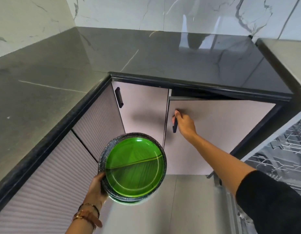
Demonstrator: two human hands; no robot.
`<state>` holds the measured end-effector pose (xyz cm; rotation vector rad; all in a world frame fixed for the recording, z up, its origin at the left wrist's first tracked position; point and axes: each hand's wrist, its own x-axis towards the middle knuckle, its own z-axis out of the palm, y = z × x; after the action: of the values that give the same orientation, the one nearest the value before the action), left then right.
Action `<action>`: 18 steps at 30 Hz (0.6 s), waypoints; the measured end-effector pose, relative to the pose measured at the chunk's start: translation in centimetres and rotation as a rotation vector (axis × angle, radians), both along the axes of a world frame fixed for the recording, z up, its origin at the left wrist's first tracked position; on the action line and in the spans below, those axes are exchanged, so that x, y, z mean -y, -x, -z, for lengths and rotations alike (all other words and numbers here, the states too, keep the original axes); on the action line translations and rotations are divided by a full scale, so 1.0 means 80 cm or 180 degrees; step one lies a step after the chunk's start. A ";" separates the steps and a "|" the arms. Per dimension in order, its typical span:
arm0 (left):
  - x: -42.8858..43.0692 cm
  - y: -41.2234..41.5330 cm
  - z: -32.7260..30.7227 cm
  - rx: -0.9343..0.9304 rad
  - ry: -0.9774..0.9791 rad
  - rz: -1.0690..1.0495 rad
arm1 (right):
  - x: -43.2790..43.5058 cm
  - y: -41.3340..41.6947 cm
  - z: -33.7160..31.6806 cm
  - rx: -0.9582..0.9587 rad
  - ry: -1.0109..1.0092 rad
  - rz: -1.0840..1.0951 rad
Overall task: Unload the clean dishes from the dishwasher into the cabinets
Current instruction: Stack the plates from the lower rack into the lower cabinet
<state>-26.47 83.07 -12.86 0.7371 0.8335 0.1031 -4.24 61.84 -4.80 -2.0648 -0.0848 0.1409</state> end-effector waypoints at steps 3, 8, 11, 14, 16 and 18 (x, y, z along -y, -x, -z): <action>0.013 0.009 -0.012 0.0044 -0.0159 -0.0062 | 0.022 0.043 0.007 0.0164 0.0031 -0.0058; 0.041 0.026 -0.021 -0.0003 -0.0089 -0.0237 | 0.070 0.130 0.004 0.0342 0.0142 -0.0058; 0.060 0.031 -0.022 0.0013 -0.0009 -0.0233 | 0.111 0.178 0.010 0.0414 -0.0089 0.0141; 0.074 0.035 -0.018 0.0026 0.0044 -0.0215 | 0.163 0.218 0.023 0.0352 -0.0549 0.0538; 0.082 0.036 -0.014 0.0010 0.0053 -0.0145 | 0.206 0.237 0.029 0.0240 -0.0954 0.0916; 0.091 0.033 -0.010 0.0004 0.0024 -0.0086 | 0.254 0.245 0.032 0.0021 -0.1455 0.1512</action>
<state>-29.10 75.77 -12.06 0.7187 0.8424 0.1244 -23.82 41.53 -7.32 -1.5783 0.3398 -0.1662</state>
